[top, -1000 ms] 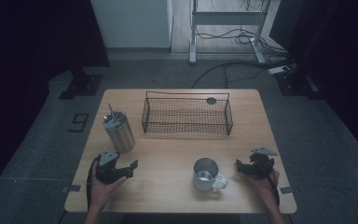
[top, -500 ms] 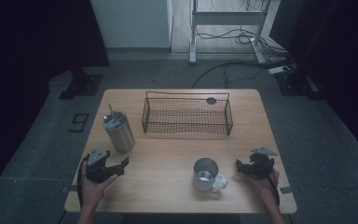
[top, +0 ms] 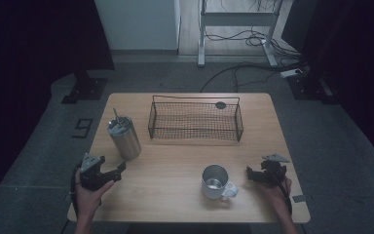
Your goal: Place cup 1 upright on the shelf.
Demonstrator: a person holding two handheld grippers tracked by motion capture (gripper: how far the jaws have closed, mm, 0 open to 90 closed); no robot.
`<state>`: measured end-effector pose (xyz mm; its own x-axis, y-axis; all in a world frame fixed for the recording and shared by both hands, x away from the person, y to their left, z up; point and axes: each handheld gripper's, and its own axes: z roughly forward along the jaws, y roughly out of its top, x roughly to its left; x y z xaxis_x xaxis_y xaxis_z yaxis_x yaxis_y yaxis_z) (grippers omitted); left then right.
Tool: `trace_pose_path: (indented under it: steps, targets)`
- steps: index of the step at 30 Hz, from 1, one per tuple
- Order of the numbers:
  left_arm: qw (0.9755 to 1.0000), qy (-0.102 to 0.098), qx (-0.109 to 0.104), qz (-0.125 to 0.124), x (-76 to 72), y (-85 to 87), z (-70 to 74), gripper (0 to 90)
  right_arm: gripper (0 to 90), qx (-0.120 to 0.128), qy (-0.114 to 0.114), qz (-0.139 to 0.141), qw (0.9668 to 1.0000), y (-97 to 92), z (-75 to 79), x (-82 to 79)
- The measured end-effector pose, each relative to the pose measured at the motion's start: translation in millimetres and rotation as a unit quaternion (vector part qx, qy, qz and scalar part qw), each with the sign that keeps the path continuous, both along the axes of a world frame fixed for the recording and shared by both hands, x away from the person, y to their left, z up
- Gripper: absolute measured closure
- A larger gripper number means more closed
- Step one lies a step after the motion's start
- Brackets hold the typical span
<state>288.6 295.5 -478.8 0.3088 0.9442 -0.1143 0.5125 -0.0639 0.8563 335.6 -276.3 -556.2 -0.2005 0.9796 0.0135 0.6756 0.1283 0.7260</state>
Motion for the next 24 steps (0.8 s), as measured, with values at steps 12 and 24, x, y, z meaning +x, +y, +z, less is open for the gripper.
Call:
trace_pose_path:
  steps: [12, 24]
  targets:
    - [0.9999, 0.008, -0.002, 0.010, 7.7, 5.8, -8.4, 7.2, 5.7, -0.001, 0.000, -0.001, 1.0000, -0.1, 0.2, -0.2]
    - [0.9997, 0.015, -0.008, 0.019, 30.0, 5.0, -10.2, 5.7, 6.7, -0.001, -0.001, -0.002, 1.0000, -0.2, 0.3, -0.4]
